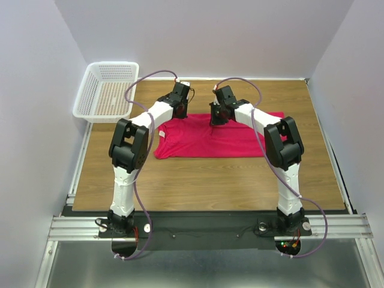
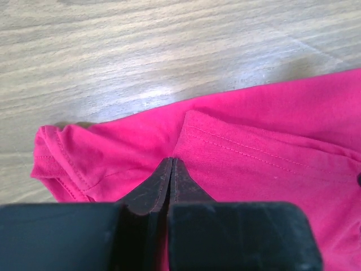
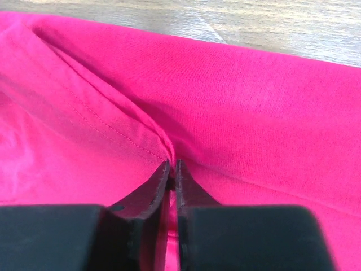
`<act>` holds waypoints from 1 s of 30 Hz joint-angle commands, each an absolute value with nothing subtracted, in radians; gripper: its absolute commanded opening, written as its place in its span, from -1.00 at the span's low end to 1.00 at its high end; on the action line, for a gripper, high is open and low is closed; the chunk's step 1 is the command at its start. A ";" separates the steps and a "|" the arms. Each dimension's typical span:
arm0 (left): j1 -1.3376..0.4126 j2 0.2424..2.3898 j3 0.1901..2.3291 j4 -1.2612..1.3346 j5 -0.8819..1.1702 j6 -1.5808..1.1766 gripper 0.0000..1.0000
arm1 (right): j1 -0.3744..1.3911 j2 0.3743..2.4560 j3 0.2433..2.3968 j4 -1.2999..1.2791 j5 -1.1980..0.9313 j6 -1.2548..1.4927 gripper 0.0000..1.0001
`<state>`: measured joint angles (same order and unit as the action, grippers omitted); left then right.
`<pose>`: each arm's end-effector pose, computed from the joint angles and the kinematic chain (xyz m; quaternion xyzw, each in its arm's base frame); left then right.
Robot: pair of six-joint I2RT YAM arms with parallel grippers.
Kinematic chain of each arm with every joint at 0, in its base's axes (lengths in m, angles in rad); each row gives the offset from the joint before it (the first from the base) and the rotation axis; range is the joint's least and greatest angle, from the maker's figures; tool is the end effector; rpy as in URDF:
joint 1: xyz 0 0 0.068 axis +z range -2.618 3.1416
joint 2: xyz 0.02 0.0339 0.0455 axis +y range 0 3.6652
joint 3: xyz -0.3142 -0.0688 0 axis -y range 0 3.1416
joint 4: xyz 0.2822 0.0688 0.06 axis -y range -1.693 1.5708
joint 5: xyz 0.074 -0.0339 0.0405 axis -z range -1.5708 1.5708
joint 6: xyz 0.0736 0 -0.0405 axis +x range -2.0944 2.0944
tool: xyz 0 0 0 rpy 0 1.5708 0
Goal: Fold and stack the t-shirts
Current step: Fold the tshirt
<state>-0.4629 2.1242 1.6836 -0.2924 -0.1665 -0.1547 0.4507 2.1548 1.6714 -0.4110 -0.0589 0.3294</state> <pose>0.5199 -0.2458 0.2166 0.1063 0.9048 -0.0508 0.4093 0.5052 0.2493 0.1826 -0.0669 0.9406 0.1518 0.2962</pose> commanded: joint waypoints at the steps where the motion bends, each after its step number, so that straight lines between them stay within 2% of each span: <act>1: -0.460 2.083 1.729 -0.278 -0.218 -0.149 -0.58 | 0.440 2.135 1.707 -0.387 -0.041 0.334 -0.71; 2: -0.459 2.068 1.720 -0.278 -0.227 -0.152 -0.44 | 0.440 2.117 1.706 -0.388 -0.034 0.333 -0.52; 3: -0.459 2.053 1.715 -0.281 -0.257 -0.156 -0.14 | 0.440 2.100 1.700 -0.388 -0.028 0.331 -0.43; 4: -0.460 2.018 1.698 -0.276 -0.267 -0.164 -0.04 | 0.439 2.085 1.694 -0.388 -0.012 0.328 -0.24; 6: -0.460 1.976 1.684 -0.287 -0.300 -0.170 0.22 | 0.433 2.027 1.660 -0.388 -0.006 0.330 -0.11; 8: -0.460 1.895 1.655 -0.298 -0.311 -0.198 0.32 | 0.414 1.976 1.620 -0.388 -0.006 0.342 -0.09; 11: -0.460 1.763 1.496 -0.302 -0.290 -0.238 0.33 | 0.362 1.852 1.490 -0.388 -0.018 0.370 -0.09; 16: -0.462 1.597 1.245 -0.331 -0.152 -0.325 0.02 | 0.233 1.636 1.231 -0.388 -0.015 0.406 -0.10; 21: -0.460 1.493 1.004 -0.304 -0.051 -0.393 -0.10 | 0.005 1.470 0.991 -0.387 -0.055 0.448 -0.13; 25: -0.460 1.512 0.969 -0.273 -0.037 -0.393 -0.27 | -0.124 1.471 0.962 -0.379 -0.066 0.462 -0.17; 30: -0.459 1.606 0.988 -0.264 -0.025 -0.384 -0.30 | -0.155 1.534 0.966 -0.353 -0.011 0.465 -0.22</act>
